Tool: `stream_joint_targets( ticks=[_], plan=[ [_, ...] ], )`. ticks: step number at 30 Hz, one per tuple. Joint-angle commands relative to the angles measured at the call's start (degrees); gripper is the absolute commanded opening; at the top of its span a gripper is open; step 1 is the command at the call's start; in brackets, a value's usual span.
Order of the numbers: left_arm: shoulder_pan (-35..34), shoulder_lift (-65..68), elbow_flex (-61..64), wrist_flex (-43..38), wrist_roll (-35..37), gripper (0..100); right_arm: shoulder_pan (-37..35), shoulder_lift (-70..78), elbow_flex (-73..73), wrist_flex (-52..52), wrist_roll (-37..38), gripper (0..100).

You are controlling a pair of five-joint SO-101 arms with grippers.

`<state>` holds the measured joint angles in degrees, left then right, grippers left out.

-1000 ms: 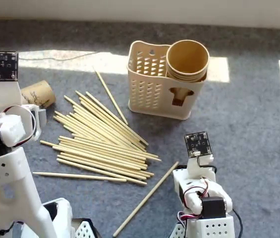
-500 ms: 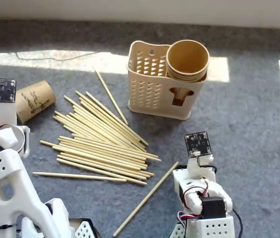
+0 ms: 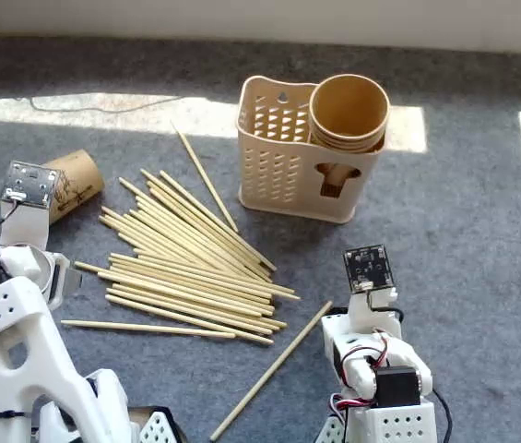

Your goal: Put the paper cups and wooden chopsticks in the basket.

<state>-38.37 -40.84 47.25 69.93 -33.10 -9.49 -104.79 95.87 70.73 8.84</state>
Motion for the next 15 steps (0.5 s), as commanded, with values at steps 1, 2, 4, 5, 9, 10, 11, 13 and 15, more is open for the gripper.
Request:
stream_joint_targets(
  ticks=[1,2,4,5,9,10,11,13,15],
  plan=[
    [-0.4,5.8,-2.7,-2.9,-0.3,25,0.6,-0.3,5.6,0.6,0.0,0.5],
    [-0.6,8.0,-3.6,-3.5,-0.3,25,0.6,-0.3,5.6,0.6,0.0,0.5],
    [-0.7,12.4,-5.4,-4.3,-0.3,25,0.6,-0.3,5.6,0.6,0.0,0.5],
    [-0.7,14.5,-6.4,-4.6,-0.3,25,0.6,-0.3,5.6,0.6,0.0,0.5],
    [-1.2,21.2,-10.3,-4.6,-0.3,25,0.6,-0.3,5.6,0.6,0.0,0.5],
    [-1.5,22.5,-11.3,-4.6,-0.3,25,0.6,-0.3,5.6,0.6,0.0,0.5],
    [-1.8,23.8,-12.3,-4.6,-0.3,25,0.6,-0.3,5.6,0.6,0.0,0.5],
    [-2.0,26.1,-13.8,-4.6,-0.4,25,0.6,-0.3,5.6,0.6,0.0,0.5],
    [-2.0,27.9,-14.7,-4.8,-0.4,25,0.6,-0.3,5.6,0.6,0.0,0.5]
  ],
)
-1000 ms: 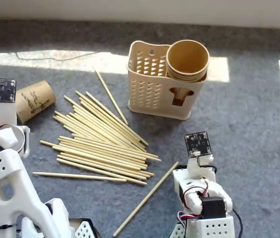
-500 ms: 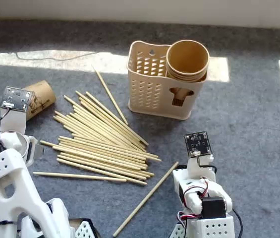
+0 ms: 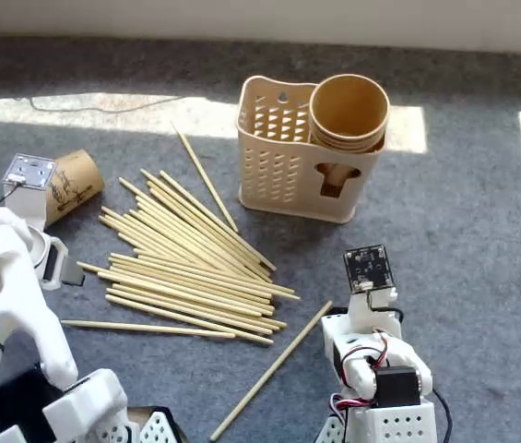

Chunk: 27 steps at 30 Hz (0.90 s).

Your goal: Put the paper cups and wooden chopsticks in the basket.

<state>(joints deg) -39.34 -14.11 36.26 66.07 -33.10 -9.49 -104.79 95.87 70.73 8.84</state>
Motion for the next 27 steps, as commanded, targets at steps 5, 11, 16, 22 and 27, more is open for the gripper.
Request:
stream_joint_targets(
  ticks=[5,11,16,22,27],
  plan=[
    [-1.0,4.4,-3.5,-5.7,-0.4,25,0.6,-0.3,5.6,0.6,0.0,0.5],
    [-0.7,8.6,-3.5,-8.3,-3.8,25,0.6,-0.3,5.6,0.6,0.0,0.5],
    [-0.5,9.5,-3.7,-8.4,-4.7,25,0.6,-0.3,5.6,0.6,0.0,0.5],
    [2.3,9.3,-3.9,-8.4,-4.7,25,0.6,-0.3,5.6,0.6,0.0,0.5],
    [3.8,9.3,-9.6,-6.2,-4.6,25,0.6,-0.3,5.6,0.6,0.0,0.5]
  ],
)
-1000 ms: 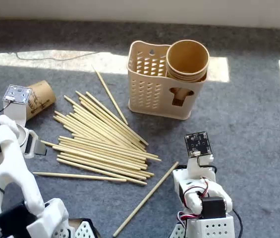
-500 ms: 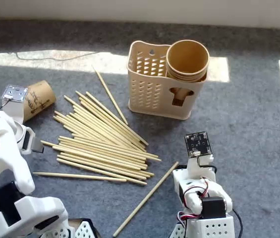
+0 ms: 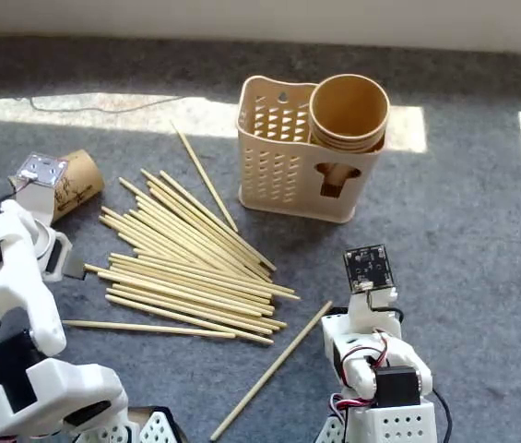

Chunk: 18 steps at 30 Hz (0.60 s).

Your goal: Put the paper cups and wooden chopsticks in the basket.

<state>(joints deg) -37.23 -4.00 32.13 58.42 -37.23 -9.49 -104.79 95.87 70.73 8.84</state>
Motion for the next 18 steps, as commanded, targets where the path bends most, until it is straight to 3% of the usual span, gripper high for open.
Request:
stream_joint_targets(
  ticks=[1,6,11,18],
  plan=[
    [1.7,-0.8,-7.2,2.3,-0.4,25,0.6,-0.3,5.6,0.6,0.0,0.5],
    [1.7,-0.2,-12.8,2.5,-1.1,25,0.6,-0.3,5.6,0.6,0.0,0.5],
    [3.7,-0.1,-12.9,2.5,-6.9,25,0.6,-0.3,5.6,0.6,0.0,0.5],
    [5.1,0.2,-12.8,0.1,-7.0,25,0.6,-0.3,5.6,0.6,0.0,0.5]
  ],
)
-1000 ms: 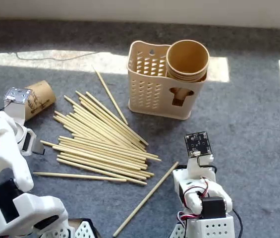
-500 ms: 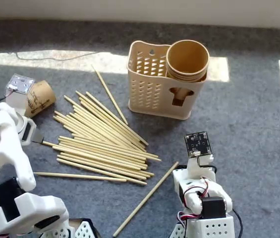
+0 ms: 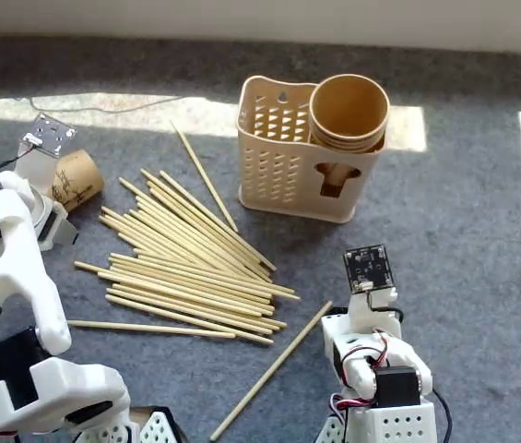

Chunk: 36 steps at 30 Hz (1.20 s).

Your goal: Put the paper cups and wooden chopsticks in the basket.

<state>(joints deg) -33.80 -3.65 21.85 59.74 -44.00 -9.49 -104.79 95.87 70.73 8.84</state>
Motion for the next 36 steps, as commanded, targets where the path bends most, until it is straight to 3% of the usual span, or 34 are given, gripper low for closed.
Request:
stream_joint_targets(
  ticks=[1,12,21,36],
  plan=[
    [1.6,0.4,-2.6,-1.3,-0.3,25,0.6,-0.3,5.6,0.6,0.0,0.5],
    [-1.0,8.2,-3.4,-7.5,0.0,25,0.6,-0.3,5.6,0.6,0.0,0.5],
    [-1.8,2.6,-7.7,4.4,0.1,25,0.6,-0.3,5.6,0.6,0.0,0.5],
    [-6.1,0.5,-5.2,1.4,-0.2,25,0.6,-0.3,5.6,0.6,0.0,0.5]
  ],
)
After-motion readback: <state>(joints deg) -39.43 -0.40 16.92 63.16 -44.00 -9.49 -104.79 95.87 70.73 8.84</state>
